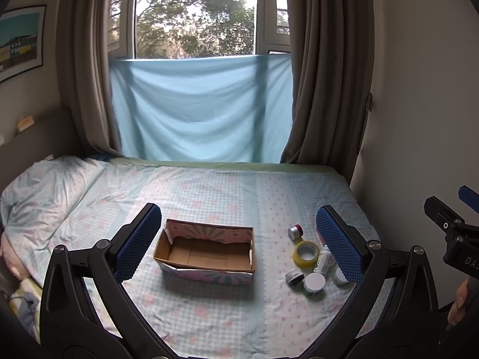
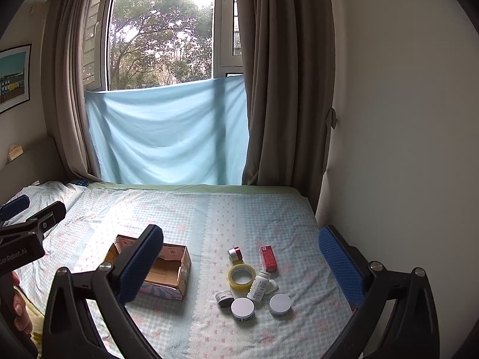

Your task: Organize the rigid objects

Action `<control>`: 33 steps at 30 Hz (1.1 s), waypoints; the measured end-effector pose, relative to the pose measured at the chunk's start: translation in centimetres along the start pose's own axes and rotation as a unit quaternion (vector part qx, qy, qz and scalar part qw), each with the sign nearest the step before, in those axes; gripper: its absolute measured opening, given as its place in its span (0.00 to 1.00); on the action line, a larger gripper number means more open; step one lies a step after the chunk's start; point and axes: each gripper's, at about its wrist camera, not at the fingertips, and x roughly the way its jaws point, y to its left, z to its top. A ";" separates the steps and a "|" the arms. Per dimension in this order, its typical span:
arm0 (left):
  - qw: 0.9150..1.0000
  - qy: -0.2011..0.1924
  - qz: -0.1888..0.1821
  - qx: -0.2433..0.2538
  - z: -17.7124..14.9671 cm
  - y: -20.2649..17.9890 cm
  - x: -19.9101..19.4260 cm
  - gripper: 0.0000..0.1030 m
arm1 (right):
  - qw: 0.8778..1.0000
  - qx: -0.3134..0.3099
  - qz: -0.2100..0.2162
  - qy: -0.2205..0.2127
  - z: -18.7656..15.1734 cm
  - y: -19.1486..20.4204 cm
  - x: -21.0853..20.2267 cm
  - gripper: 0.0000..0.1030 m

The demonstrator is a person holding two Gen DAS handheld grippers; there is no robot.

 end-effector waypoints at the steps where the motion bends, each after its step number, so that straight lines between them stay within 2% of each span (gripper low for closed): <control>1: 1.000 0.000 0.000 0.000 0.0 0.0 0.0 1.00 | 1.000 0.000 -0.001 -0.001 0.0 0.0 0.0 1.00; 17: 1.000 0.004 -0.002 0.001 0.3 0.2 0.6 1.00 | 1.000 -0.005 -0.012 -0.006 -0.1 0.4 0.4 1.00; 21: 1.000 0.005 0.002 -0.002 0.2 0.2 0.8 1.00 | 1.000 0.004 0.001 -0.006 -0.3 0.4 0.3 1.00; 25: 1.000 -0.014 0.005 -0.005 -0.1 0.4 0.5 1.00 | 1.000 0.012 0.000 -0.001 -0.3 0.2 0.2 1.00; 27: 1.000 -0.019 0.010 0.001 0.0 0.3 0.4 1.00 | 1.000 0.012 -0.007 0.000 -0.3 0.0 0.1 1.00; 29: 1.000 -0.005 0.013 0.019 0.3 0.0 0.7 1.00 | 1.000 0.016 -0.013 0.005 -0.3 -0.2 0.1 1.00; 33: 0.998 0.025 -0.010 0.060 0.3 -0.9 2.3 1.00 | 0.999 0.032 -0.026 0.018 -0.3 -1.1 0.5 1.00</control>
